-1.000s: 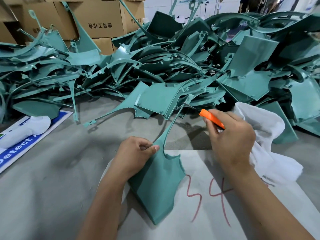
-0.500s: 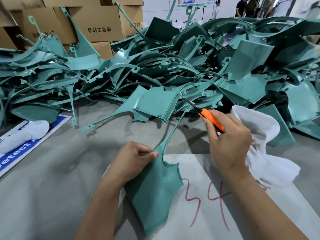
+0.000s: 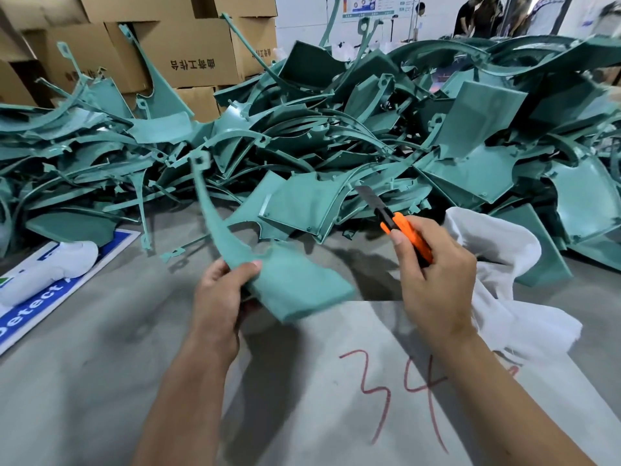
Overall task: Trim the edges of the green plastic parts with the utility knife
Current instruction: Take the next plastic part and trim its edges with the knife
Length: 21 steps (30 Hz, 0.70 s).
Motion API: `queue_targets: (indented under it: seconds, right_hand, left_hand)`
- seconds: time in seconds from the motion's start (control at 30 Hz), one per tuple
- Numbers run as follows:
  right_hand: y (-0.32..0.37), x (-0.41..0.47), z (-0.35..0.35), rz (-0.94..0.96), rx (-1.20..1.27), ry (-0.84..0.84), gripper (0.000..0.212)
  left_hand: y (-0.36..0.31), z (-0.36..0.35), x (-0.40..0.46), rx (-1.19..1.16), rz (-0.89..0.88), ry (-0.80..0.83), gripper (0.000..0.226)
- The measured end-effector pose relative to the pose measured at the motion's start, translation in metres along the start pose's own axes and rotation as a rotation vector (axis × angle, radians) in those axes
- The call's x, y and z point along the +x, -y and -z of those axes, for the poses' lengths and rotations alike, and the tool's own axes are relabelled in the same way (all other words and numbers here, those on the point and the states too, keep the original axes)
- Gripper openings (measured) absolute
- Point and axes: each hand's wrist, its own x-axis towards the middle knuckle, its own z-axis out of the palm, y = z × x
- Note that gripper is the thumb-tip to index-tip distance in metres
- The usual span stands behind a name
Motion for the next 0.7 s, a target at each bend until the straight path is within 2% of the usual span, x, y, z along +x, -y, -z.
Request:
queue_targets:
  seconds: [0.13,0.2,0.27,0.37,0.43,0.5,0.6,0.63,0.7]
  right_hand:
    - [0.017,-0.003,-0.001,-0.108,0.215,0.182,0.005]
    - [0.031,-0.008,-0.001,-0.091,0.323,0.382,0.032]
    - [0.038,-0.013,-0.004,0.009,0.262,0.595,0.067]
    - [0.040,-0.021,-0.018,0.224,0.035,0.761,0.088]
    - [0.041,-0.027,-0.028,0.332,-0.070,0.723,0.078]
    - [0.044,-0.031,-0.030,0.339,-0.077,0.612,0.055]
    - [0.039,-0.029,-0.026,0.315,0.125,0.393,0.015]
    - [0.036,-0.026,-0.024,0.278,0.176,0.306,0.009]
    - [0.030,-0.018,-0.018,0.085,0.271,0.172,0.034]
  left_hand:
    - [0.000,-0.002,-0.001,-0.127,-0.179,-0.097,0.024]
    - [0.003,-0.007,-0.003,-0.242,-0.193,-0.140,0.035]
    - [0.006,-0.012,-0.004,-0.374,-0.107,-0.178,0.040]
    - [0.004,-0.014,-0.004,-0.559,0.113,-0.144,0.037]
    - [0.002,-0.013,-0.005,-0.596,0.182,-0.126,0.039]
    - [0.002,-0.015,-0.008,-0.655,0.186,-0.095,0.038]
    - [-0.001,-0.015,-0.010,-0.675,0.072,-0.005,0.033]
    - [-0.002,-0.014,-0.009,-0.671,0.025,0.011,0.035]
    - [-0.004,-0.009,-0.005,-0.602,-0.057,0.021,0.040]
